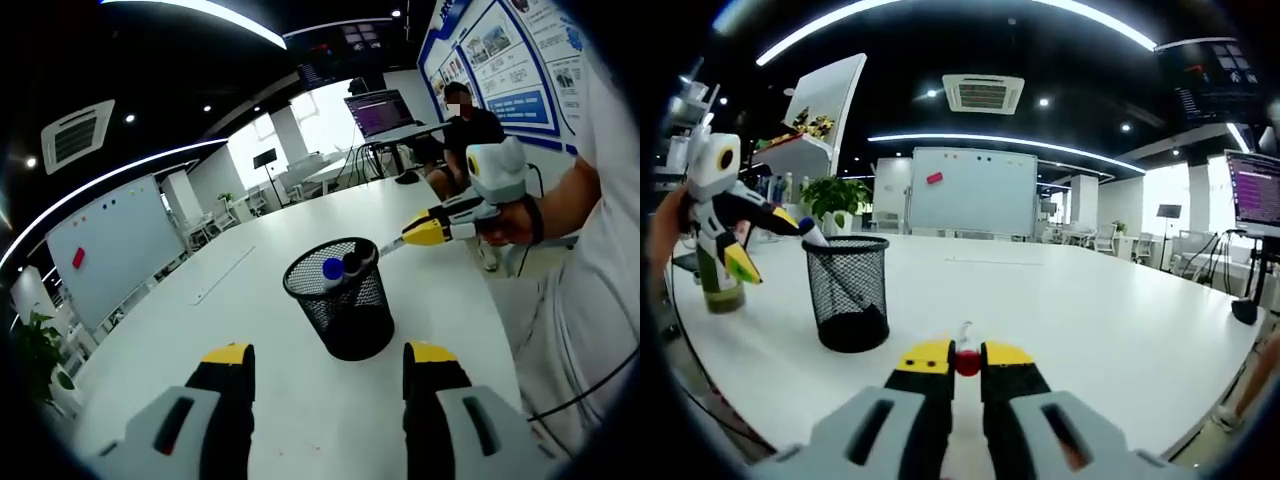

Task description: Pick up the whiteboard markers from the pen holder and place them facing the whiteboard neatly

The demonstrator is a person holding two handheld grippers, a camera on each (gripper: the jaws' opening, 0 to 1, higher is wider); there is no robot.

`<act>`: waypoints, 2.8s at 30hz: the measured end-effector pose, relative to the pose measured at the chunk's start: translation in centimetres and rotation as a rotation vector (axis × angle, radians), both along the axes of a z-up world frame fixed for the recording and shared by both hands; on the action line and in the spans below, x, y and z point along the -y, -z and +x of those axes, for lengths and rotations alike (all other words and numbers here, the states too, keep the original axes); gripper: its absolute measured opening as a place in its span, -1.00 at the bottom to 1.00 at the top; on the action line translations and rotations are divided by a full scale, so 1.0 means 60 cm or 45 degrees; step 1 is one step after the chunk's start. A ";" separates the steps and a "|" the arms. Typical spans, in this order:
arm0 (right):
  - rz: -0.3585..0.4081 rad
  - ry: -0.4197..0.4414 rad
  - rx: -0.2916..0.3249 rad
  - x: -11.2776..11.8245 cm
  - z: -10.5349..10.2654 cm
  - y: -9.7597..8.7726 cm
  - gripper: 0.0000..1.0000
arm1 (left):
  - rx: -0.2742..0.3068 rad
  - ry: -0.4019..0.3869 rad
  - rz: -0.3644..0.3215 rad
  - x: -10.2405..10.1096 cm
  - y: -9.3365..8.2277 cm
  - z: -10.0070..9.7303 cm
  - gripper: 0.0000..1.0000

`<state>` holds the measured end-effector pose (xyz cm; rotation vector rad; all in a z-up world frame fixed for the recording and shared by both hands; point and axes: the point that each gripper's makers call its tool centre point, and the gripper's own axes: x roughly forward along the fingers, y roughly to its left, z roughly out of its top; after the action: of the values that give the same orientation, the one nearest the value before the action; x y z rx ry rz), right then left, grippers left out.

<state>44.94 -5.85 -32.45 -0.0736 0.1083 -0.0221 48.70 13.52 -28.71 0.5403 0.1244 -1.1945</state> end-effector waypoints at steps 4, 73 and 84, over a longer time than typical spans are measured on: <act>-0.001 0.012 -0.011 0.005 0.000 0.006 -0.79 | 0.001 -0.001 0.000 0.000 0.000 0.000 0.22; 0.053 -0.064 -0.167 -0.006 0.002 0.060 -0.74 | 0.009 -0.005 -0.003 0.000 -0.002 0.000 0.22; 0.055 -0.064 -0.113 -0.001 0.003 0.041 -0.66 | 0.009 -0.005 -0.003 -0.001 -0.002 0.001 0.22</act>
<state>45.12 -5.76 -34.91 -0.0343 0.1953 0.0334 48.76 13.56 -28.60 0.5420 0.1182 -1.1886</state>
